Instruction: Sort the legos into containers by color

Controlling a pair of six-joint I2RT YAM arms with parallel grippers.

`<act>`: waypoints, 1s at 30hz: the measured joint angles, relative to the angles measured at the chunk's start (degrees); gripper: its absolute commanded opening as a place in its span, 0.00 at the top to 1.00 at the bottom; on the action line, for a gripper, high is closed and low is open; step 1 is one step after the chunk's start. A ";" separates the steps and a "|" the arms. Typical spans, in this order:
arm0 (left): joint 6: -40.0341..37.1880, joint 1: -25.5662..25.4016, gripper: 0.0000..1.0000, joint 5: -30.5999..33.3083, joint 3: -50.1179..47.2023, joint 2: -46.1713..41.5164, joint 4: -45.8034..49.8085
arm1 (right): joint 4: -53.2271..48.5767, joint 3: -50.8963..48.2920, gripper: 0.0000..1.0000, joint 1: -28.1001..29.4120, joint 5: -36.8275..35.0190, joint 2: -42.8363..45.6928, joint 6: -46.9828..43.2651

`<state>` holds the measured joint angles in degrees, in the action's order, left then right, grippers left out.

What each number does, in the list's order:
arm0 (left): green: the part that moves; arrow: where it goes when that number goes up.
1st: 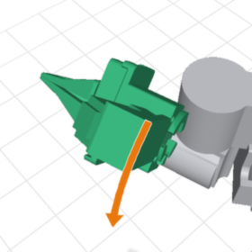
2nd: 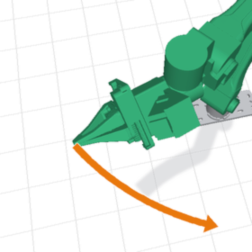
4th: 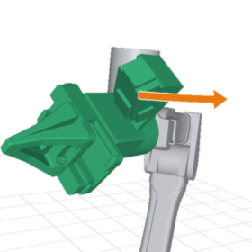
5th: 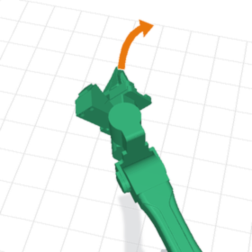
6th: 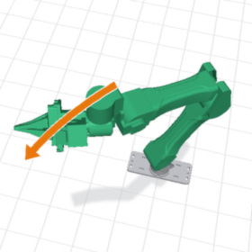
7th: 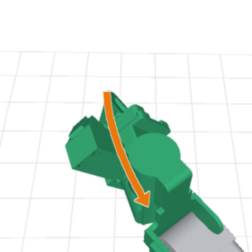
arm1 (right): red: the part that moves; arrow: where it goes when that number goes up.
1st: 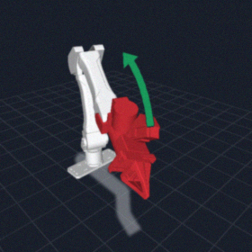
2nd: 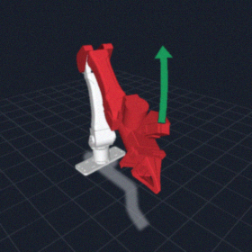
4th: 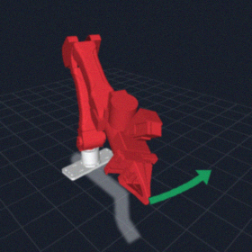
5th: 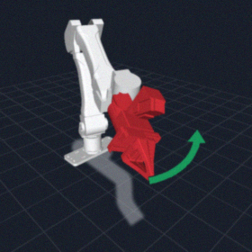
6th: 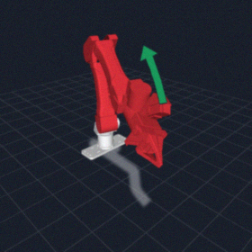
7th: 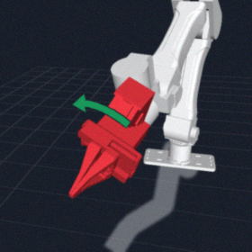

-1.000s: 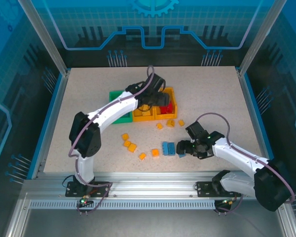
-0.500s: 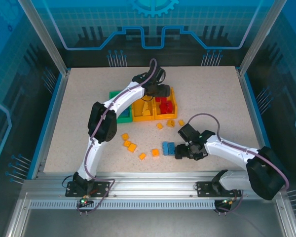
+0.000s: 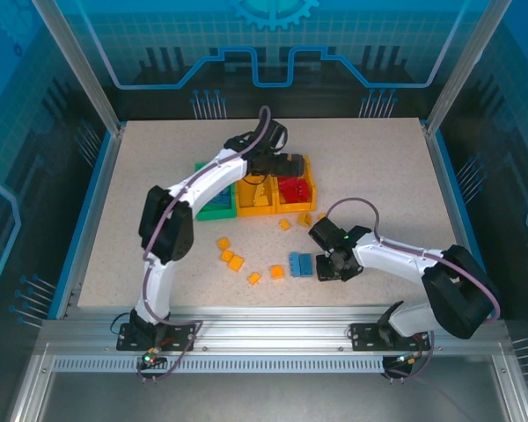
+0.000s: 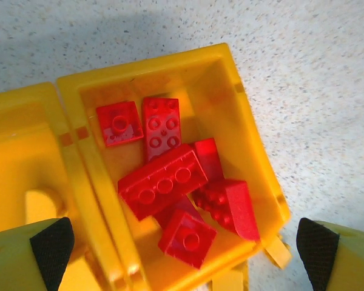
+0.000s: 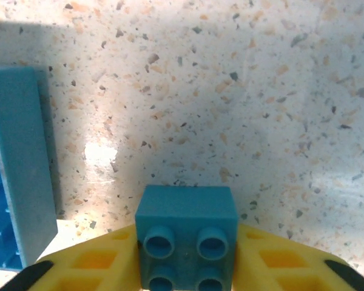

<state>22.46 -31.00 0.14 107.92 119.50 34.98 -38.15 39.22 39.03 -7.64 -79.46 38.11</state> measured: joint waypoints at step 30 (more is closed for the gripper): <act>10.71 16.70 0.01 6.78 -62.97 -46.27 -10.01 | 9.92 68.81 0.73 -0.02 27.30 -42.05 -1.03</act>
<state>33.17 -14.31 6.92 44.95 73.23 24.97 -28.23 108.03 39.00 19.66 -121.51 37.08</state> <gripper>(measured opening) 0.987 0.305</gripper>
